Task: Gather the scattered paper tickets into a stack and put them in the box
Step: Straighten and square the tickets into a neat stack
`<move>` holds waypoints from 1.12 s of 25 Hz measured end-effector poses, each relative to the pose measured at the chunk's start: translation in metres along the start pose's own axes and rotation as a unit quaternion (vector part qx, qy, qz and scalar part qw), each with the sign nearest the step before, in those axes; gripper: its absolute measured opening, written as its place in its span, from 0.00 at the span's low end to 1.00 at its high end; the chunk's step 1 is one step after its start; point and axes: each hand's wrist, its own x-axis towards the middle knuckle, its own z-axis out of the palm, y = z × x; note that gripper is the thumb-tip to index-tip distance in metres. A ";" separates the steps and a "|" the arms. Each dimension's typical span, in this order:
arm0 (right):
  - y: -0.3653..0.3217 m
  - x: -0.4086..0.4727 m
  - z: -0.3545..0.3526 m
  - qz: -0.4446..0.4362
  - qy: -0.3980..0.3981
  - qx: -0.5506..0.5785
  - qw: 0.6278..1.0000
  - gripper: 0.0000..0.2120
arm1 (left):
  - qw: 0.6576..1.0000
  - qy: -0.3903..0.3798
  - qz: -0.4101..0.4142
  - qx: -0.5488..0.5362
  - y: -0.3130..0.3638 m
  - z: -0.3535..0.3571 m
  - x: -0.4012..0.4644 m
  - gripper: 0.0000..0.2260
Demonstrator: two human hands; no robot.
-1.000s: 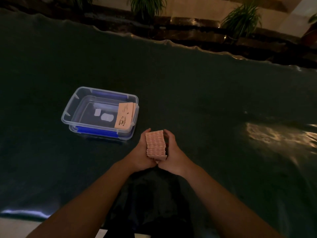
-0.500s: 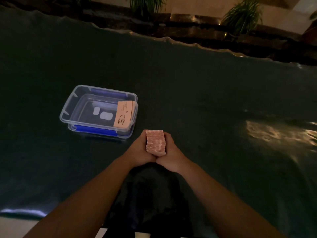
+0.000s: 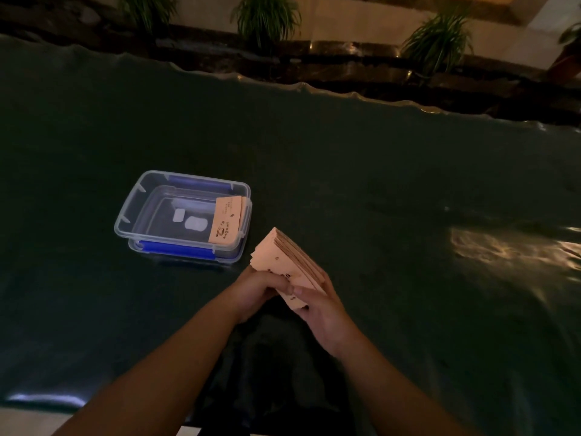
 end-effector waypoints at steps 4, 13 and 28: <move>-0.016 -0.009 -0.002 -0.033 0.002 0.027 0.999 0.33 | 0.998 -0.055 0.014 -0.026 0.005 0.009 -0.003 0.24; -0.032 -0.013 -0.039 -0.073 0.044 -0.207 0.975 0.43 | 0.982 0.005 -0.027 0.189 0.015 -0.016 0.000 0.41; 0.008 0.026 -0.064 -0.077 0.072 -0.630 0.769 0.60 | 0.847 0.091 0.045 0.522 -0.058 -0.038 0.028 0.50</move>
